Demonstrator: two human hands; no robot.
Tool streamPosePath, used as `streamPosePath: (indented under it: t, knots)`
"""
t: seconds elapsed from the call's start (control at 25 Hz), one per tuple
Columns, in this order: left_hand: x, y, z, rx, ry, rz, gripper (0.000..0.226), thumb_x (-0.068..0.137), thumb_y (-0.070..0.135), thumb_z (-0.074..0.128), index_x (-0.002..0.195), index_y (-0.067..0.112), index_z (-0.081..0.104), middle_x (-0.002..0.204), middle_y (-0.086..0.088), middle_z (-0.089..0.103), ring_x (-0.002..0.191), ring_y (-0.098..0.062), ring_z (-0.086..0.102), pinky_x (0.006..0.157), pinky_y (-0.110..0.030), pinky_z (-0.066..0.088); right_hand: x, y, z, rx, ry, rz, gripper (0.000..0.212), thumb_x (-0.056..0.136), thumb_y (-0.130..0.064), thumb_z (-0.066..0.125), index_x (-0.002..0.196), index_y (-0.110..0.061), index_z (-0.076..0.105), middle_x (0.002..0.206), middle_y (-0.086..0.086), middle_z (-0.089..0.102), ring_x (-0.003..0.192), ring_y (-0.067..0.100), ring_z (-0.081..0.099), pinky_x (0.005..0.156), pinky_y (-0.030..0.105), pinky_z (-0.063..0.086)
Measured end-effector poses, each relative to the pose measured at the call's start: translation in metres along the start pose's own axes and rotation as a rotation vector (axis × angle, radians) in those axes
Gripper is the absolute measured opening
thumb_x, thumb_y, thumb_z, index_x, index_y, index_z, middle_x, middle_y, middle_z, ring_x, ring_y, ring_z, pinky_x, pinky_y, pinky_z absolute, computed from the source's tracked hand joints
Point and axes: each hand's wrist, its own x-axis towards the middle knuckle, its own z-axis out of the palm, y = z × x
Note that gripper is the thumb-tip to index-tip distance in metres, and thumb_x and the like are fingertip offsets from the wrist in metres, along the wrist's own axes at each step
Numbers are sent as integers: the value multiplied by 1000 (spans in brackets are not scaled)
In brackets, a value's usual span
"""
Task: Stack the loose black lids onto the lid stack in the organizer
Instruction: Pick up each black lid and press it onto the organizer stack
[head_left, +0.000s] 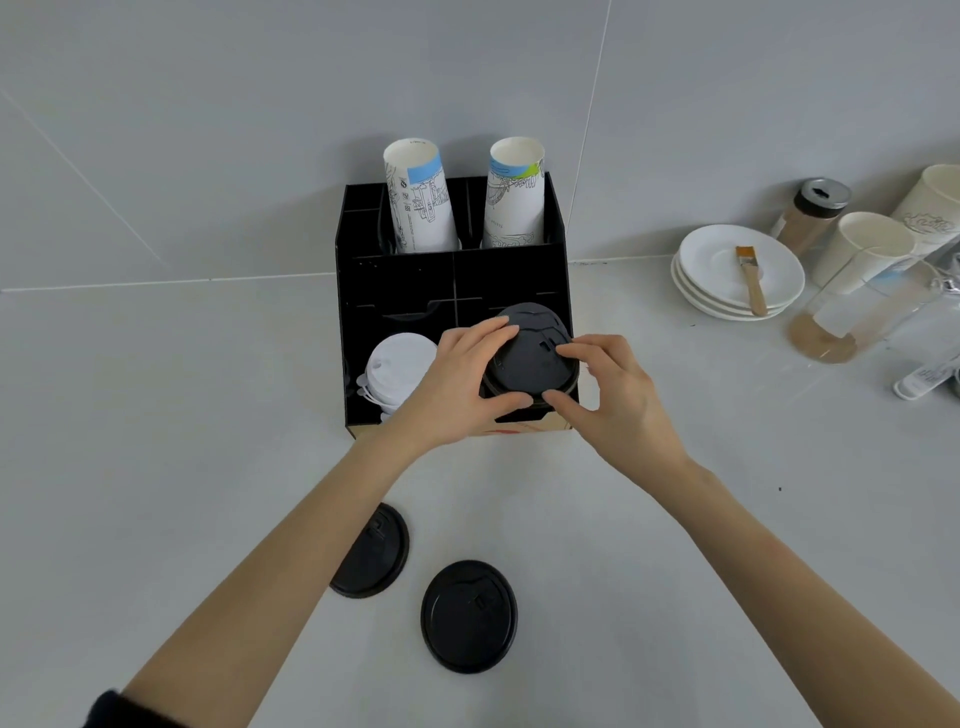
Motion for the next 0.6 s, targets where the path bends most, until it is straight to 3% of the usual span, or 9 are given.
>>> streamPosePath:
  t: [0.16,0.4,0.6]
  knots:
    - [22,-3,-2,28,-15,-20,70,77,32,64,134,14,29,148,-6,25,133,-25,16,107,-33,17,21,1,4,-16,23,24,41,78,-18,65,116,-10,51,122,11,46,112,25,48,88,24,38]
    - [42,-12,2,-7,-13,-35,67,77,27,65,132,11,30,141,-11,32,130,-25,27,103,-25,21,38,8,14,-36,31,104,43,79,-21,64,117,-10,48,123,12,44,112,26,48,88,34,45]
    - [50,-20,8,28,-41,-34,69,76,24,67,132,8,30,142,-12,33,131,-28,23,106,-31,18,41,13,24,-96,17,147,43,80,-22,64,116,-9,46,122,15,42,106,31,50,79,39,49]
